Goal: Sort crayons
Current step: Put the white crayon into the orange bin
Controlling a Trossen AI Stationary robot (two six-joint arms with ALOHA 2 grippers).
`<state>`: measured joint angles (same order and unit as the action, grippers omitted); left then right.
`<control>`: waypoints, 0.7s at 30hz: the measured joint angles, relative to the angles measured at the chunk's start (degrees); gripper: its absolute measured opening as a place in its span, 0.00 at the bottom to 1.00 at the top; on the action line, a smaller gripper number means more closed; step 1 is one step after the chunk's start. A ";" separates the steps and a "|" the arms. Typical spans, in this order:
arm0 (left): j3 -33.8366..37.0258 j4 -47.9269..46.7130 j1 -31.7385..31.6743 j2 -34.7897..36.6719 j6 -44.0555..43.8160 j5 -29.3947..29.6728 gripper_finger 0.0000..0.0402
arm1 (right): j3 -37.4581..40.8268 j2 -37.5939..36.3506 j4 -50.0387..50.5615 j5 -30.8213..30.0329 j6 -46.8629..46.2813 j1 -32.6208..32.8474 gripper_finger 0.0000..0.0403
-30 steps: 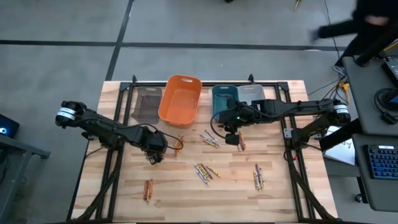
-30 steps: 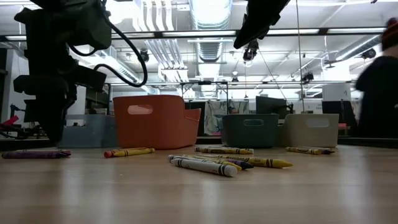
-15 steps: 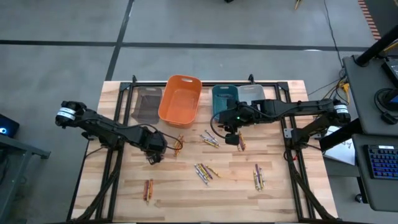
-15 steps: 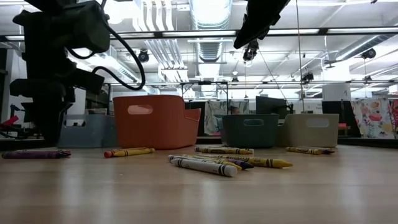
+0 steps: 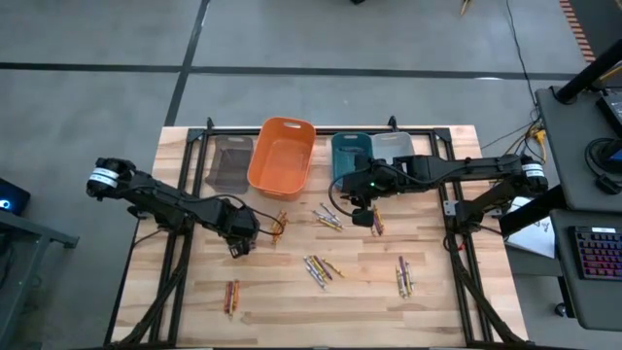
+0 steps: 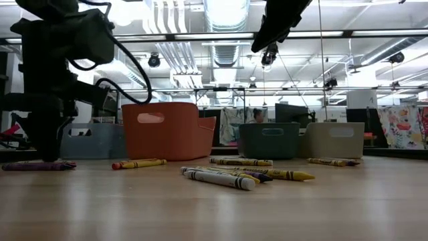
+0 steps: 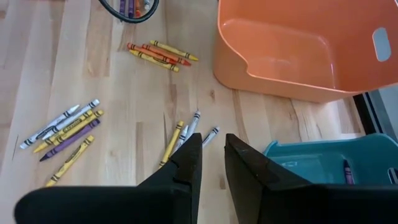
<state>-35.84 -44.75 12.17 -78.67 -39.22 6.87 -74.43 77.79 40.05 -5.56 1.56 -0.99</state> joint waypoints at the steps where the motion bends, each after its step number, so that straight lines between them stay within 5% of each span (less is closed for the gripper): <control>1: 0.31 0.41 0.02 0.00 -0.02 0.00 0.21 | 0.00 0.00 0.00 0.00 0.00 0.00 0.15; 15: 2.76 2.78 0.02 0.28 -0.44 0.24 0.20 | 0.00 -0.01 -0.04 -0.02 -0.09 0.00 0.15; 21: 3.18 3.11 0.04 0.22 -0.72 0.73 0.12 | 0.00 0.01 -0.04 -0.02 -0.09 0.00 0.15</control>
<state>-32.66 -41.64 12.21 -78.46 -39.94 7.60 -74.43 77.80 40.01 -5.58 1.48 -0.99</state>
